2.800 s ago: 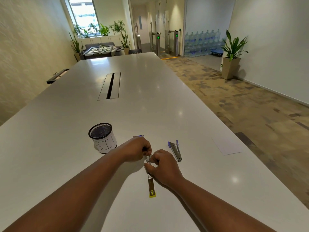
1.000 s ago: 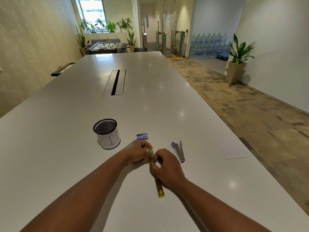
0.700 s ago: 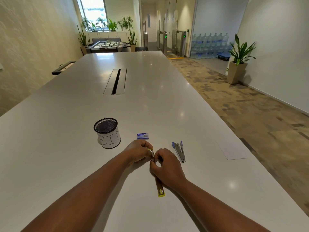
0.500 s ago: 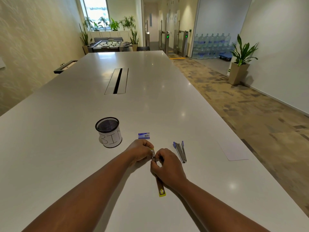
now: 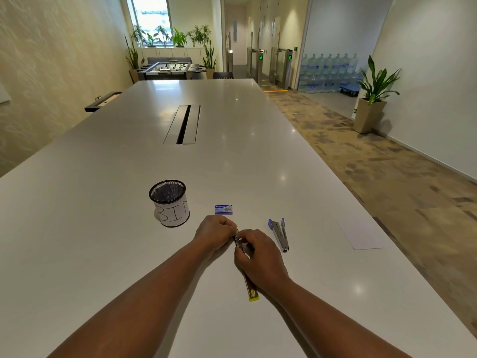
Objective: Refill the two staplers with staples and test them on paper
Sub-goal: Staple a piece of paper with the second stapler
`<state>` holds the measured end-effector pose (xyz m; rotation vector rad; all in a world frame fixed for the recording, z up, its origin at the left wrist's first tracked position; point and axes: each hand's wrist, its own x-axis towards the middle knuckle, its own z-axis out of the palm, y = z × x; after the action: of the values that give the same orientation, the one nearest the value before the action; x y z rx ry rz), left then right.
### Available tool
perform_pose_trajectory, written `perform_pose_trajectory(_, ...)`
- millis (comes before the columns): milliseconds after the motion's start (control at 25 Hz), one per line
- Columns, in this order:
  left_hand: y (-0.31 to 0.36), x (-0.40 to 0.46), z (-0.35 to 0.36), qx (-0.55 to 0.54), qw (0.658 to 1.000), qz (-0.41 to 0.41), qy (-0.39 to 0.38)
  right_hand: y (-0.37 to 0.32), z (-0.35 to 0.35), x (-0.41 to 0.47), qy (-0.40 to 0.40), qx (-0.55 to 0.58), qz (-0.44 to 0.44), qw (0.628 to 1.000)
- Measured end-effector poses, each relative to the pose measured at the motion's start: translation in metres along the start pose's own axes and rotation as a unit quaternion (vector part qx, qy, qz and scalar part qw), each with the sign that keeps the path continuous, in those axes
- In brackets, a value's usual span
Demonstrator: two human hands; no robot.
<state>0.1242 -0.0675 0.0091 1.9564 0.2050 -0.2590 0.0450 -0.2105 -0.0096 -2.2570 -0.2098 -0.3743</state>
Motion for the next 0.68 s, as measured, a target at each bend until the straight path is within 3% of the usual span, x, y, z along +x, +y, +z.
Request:
perform_pose_trajectory(320, -0.006, -0.008, -0.001, -0.104, 0.994, -0.002, -0.016, -0.004, 0.002, 0.000, -0.033, -0.052, 0.011, 0.998)
perform_pose_trajectory(520, -0.013, -0.014, -0.004, -0.071, 0.997, 0.039, -0.009, -0.009, 0.001, -0.001, -0.044, -0.049, 0.052, 0.997)
perform_pose_trajectory(680, -0.016, -0.023, -0.005, 0.040, 0.993, 0.110, 0.015, -0.008, 0.000, 0.001, -0.066, -0.050, 0.057, 0.995)
